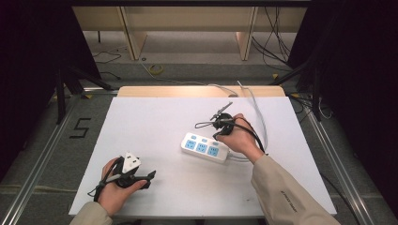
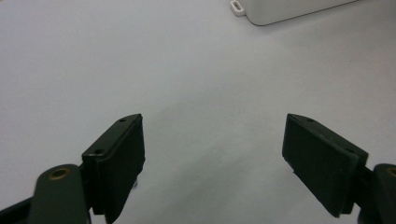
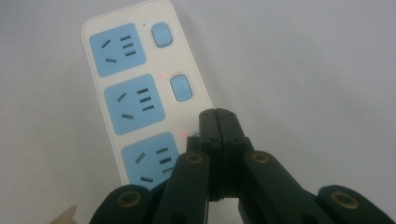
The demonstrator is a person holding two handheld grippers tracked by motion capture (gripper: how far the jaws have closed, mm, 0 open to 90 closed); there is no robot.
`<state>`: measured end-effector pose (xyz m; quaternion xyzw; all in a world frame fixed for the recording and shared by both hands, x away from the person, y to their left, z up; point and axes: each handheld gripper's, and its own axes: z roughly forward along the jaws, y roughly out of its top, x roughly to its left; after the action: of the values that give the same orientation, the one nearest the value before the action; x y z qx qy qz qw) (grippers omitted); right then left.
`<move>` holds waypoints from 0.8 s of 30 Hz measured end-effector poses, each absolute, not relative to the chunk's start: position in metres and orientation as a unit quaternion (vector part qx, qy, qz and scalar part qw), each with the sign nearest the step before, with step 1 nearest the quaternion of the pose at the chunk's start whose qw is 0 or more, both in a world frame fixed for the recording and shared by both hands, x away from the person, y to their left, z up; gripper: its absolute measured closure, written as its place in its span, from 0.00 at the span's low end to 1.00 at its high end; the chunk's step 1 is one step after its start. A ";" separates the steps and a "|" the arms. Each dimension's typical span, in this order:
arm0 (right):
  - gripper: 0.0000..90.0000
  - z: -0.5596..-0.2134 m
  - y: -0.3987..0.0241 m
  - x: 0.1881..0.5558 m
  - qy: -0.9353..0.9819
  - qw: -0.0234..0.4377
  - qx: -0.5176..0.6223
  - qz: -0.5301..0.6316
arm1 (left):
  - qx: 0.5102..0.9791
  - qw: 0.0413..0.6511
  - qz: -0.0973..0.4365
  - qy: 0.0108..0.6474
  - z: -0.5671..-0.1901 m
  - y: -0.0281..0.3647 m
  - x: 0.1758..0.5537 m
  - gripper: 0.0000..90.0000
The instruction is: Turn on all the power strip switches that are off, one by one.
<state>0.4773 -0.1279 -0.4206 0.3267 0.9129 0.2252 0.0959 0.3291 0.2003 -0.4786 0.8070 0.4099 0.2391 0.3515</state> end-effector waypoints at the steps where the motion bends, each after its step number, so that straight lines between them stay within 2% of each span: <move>1: 1.00 -0.420 -0.128 0.477 0.913 0.096 0.327 0.225 | 0.807 0.351 0.239 0.410 -0.478 0.200 0.329 0.23; 24: 1.00 -0.412 -0.110 0.480 0.918 0.093 0.315 0.221 | 0.806 0.354 0.239 0.410 -0.478 0.200 0.329 0.23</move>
<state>0.4801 -0.1103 -0.4121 0.3149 0.9182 0.2213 0.0934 0.3290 0.2002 -0.4781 0.8060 0.4097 0.2389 0.3542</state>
